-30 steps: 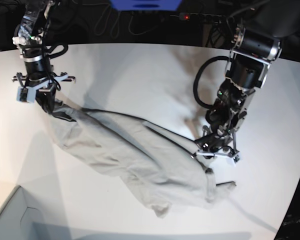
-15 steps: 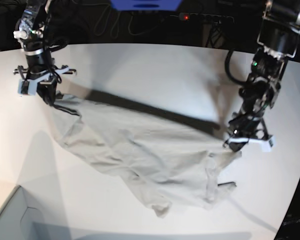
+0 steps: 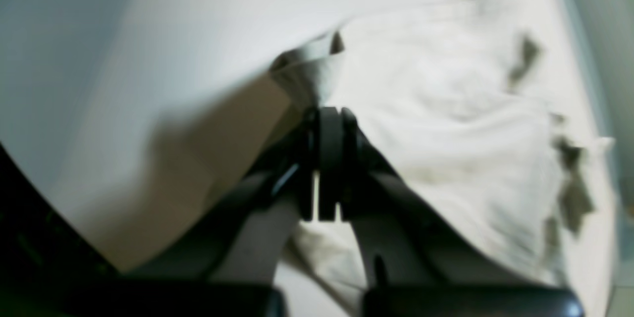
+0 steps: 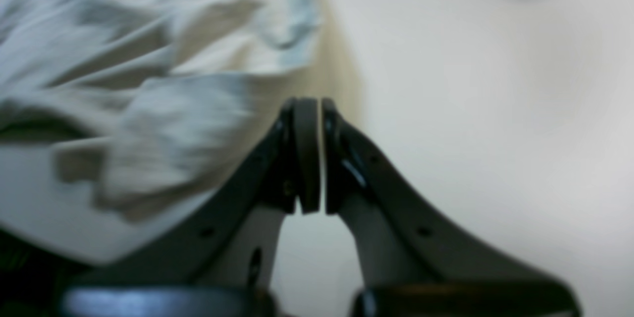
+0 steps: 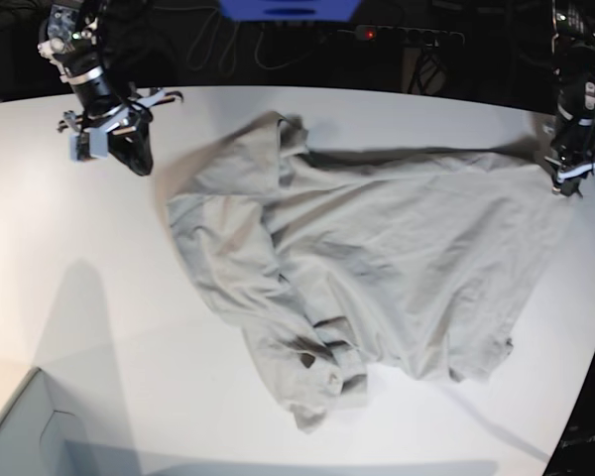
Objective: Layout the t-shirt on the table in an organized manner, then fold the t-shirt properly
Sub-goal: 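Regrasp the shirt's shoulder edge with the right gripper, then lift the shirt with both grippers and fling it out over the table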
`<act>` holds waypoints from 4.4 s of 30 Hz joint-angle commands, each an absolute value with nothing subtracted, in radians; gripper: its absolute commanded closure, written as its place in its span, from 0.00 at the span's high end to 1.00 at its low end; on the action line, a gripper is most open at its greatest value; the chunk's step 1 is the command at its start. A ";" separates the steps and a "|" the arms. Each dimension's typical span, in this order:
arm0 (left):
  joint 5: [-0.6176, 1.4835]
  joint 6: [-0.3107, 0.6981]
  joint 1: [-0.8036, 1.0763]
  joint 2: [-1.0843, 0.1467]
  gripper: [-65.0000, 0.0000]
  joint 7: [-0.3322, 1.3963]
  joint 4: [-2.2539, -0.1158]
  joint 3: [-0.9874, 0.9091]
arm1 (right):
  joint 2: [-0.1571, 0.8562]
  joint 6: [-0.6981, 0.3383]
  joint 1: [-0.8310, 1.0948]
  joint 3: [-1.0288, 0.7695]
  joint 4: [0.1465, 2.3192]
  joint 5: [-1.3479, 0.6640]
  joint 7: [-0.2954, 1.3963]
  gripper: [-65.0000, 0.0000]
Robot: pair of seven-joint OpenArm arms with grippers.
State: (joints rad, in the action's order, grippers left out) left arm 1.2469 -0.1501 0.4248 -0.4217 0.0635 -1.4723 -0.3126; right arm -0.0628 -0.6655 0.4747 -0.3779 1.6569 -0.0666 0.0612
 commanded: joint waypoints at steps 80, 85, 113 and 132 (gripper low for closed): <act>1.092 -0.156 -0.131 -0.565 0.00 0.302 -1.558 -0.214 | -0.019 -0.698 -0.150 -0.320 1.779 -0.079 0.533 0.00; 0.966 -0.150 -0.478 -0.587 0.00 0.306 -1.357 -0.016 | 0.028 -0.698 -0.409 -0.315 1.662 -0.077 0.599 0.00; 0.851 -0.153 -1.194 -0.470 0.00 0.305 -1.104 0.346 | 0.236 -0.698 -0.947 -0.374 1.488 -0.087 0.605 0.00; 0.852 -0.154 -0.088 -0.449 0.00 0.305 -1.500 -0.131 | 0.064 -0.698 0.077 -0.484 1.692 -0.295 0.375 0.00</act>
State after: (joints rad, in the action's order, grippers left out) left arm 0.8509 -0.1677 -0.0448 -0.4324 0.3466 -1.4750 -0.1226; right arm 0.0536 -0.6941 0.0956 -0.4816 1.6684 -0.2710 0.4095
